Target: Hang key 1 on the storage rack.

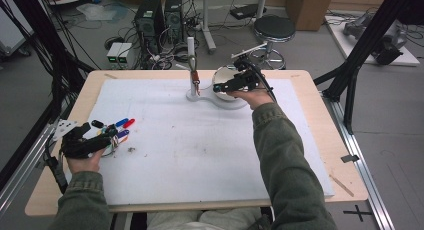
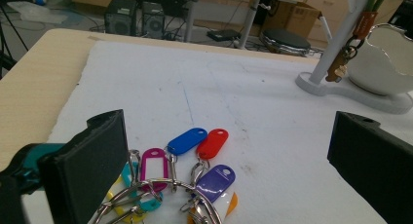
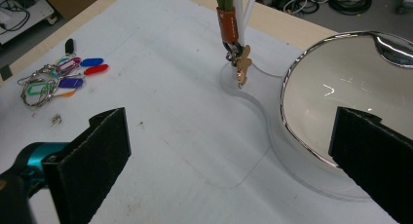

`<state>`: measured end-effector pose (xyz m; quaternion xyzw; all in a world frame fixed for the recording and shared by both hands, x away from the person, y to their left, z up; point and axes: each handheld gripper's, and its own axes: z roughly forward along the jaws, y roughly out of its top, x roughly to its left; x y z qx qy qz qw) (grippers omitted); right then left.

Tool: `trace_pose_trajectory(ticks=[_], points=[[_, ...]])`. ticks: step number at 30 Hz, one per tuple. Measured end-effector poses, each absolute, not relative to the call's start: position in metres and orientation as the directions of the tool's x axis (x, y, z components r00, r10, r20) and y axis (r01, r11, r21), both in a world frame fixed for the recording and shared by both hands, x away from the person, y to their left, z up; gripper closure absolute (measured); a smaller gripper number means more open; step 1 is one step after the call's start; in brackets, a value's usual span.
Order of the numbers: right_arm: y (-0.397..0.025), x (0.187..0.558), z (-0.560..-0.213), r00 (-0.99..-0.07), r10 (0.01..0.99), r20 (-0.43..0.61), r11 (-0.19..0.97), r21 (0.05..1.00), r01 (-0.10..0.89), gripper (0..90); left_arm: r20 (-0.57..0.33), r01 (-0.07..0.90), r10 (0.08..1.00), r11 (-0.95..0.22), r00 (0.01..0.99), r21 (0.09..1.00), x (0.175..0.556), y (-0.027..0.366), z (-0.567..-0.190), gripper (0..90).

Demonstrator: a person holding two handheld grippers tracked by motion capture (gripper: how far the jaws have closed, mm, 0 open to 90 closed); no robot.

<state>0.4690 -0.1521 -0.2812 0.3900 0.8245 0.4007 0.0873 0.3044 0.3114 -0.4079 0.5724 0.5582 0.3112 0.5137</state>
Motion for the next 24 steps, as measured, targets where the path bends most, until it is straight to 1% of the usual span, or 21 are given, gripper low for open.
trace_pose_trajectory(ticks=[8,15,24], points=[[-0.161,0.459,-0.272,-0.678,0.722,0.137,0.372,0.749,0.548,0.6,-0.213,0.320,0.960,0.147,0.182,0.936,0.303,0.311,-0.407,1.7],[-0.167,0.451,-0.268,-0.653,0.748,0.116,0.358,0.759,0.544,0.6,-0.214,0.320,0.960,0.148,0.183,0.936,0.303,0.311,-0.407,1.7],[-0.183,0.440,-0.277,-0.637,0.762,0.112,0.340,0.769,0.541,0.6,-0.215,0.318,0.959,0.150,0.183,0.936,0.303,0.311,-0.407,1.7]])
